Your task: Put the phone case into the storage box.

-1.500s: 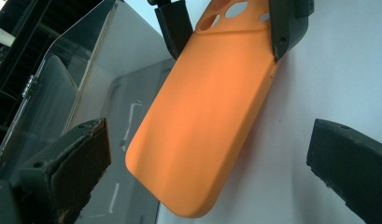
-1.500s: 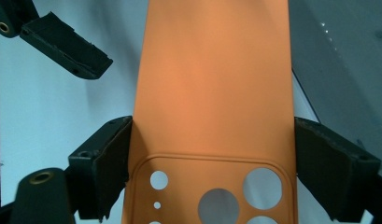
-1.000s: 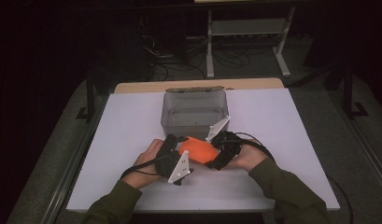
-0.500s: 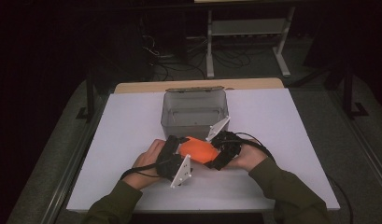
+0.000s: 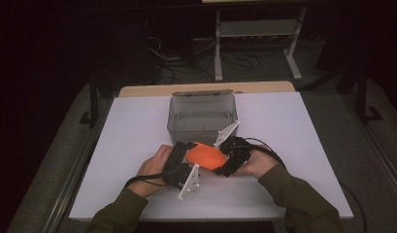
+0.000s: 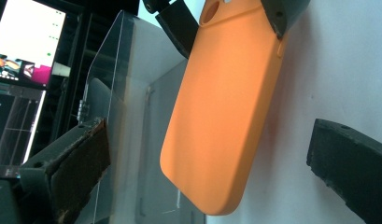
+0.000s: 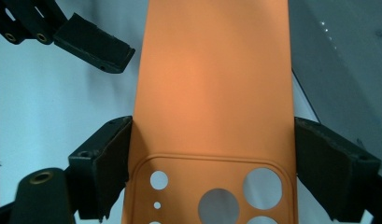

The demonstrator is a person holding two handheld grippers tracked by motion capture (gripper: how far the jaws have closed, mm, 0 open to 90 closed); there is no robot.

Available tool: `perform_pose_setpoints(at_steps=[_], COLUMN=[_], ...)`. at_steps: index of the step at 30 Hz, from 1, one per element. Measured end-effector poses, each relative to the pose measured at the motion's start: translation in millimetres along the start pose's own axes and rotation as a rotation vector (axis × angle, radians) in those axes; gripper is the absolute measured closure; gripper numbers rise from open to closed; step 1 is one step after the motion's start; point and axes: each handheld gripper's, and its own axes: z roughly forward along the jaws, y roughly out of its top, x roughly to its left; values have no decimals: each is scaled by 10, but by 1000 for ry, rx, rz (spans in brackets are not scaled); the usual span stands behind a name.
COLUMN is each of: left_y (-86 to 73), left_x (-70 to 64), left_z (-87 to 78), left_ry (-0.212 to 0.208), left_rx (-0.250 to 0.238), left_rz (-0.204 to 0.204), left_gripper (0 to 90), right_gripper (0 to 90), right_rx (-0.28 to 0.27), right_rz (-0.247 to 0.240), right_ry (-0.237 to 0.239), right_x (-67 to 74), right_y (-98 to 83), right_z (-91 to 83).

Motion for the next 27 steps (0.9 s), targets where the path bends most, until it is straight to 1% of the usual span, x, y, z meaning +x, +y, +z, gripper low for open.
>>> perform_pose_setpoints(at_steps=[2,4,5,10,13,16,19,22,27], left_y=[1,3,4,7,8,10,16,22,26], left_x=[-8,-20,-27,-49,-64,-76,-95,-108,-114], left_z=[2,6,8,18,23,27,30,35,43], left_ry=[6,10,18,32,47,62,76,84,98], left_rx=[8,11,18,24,26,36,42,47,56], left_rz=[19,27,42,69,91,130,158,172,174], left_gripper=[0,0,0,0,0,0,0,0,0], right_gripper=[152,152,152,152,152,152,152,152,152], right_rx=[0,-1,-2,-2,-2,-2,-2,-3,-2], right_rz=[1,1,1,1,1,3,3,3,8], right_ry=[0,-1,-1,0,-2,0,0,-1,0], right_x=[-1,-3,-3,-7,-8,-8,-10,-11,-10], right_y=[-2,-2,-2,-4,-4,-4,-5,-5,-7], right_z=[0,-2,-2,-1,-1,0,-1,-3,-7])
